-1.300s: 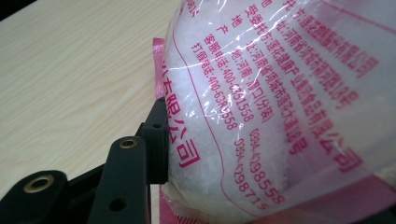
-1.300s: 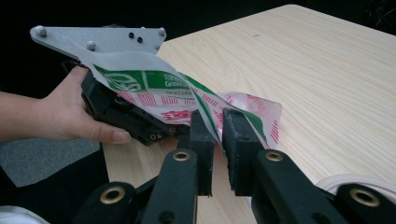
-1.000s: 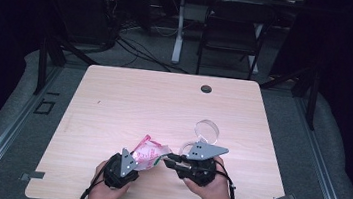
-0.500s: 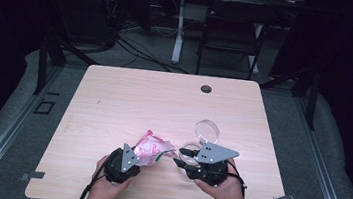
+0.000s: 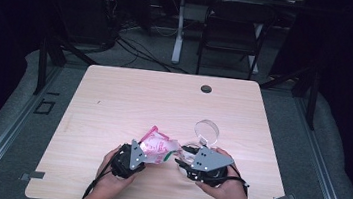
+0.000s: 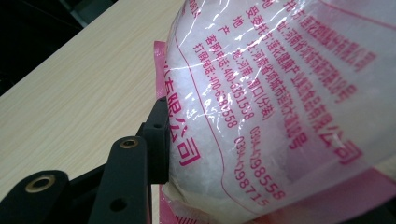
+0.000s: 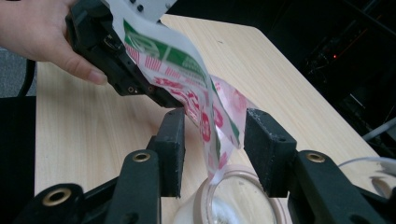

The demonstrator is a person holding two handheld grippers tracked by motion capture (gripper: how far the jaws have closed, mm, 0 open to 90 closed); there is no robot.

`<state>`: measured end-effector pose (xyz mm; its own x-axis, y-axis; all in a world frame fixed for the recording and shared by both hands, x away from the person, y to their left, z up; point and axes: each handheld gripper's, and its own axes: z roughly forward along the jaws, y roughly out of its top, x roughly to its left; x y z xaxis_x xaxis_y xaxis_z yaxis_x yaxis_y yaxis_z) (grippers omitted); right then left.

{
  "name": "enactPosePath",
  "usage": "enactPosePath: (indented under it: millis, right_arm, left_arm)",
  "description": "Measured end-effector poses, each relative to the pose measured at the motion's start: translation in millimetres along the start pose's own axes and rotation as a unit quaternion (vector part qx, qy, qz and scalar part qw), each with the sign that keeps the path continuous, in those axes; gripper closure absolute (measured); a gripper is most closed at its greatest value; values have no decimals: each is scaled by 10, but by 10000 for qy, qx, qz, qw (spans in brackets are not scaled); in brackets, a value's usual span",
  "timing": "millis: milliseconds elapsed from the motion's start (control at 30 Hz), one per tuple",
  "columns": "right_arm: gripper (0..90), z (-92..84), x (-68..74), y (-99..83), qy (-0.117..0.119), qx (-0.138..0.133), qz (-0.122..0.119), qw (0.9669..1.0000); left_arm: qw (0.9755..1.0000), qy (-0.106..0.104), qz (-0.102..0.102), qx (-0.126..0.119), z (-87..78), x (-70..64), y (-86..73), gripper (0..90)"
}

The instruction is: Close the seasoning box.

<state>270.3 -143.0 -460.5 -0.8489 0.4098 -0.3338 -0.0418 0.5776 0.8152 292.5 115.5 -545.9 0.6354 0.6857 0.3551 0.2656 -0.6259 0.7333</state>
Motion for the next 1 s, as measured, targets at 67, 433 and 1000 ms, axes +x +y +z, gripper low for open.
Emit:
enactPosePath:
  millis: [67,433,1000]
  right_arm:
    - [590,1,0,23,-22,-14,-91,10000]
    - [614,88,6,154,129,31,-527,9985]
    - [842,144,-14,193,374,158,-465,9981]
  left_arm:
    - [10000,11,20,-10,11,-4,8,555]
    - [9998,17,208,57,35,12,61,556]
    - [9989,135,435,92,31,46,89,558]
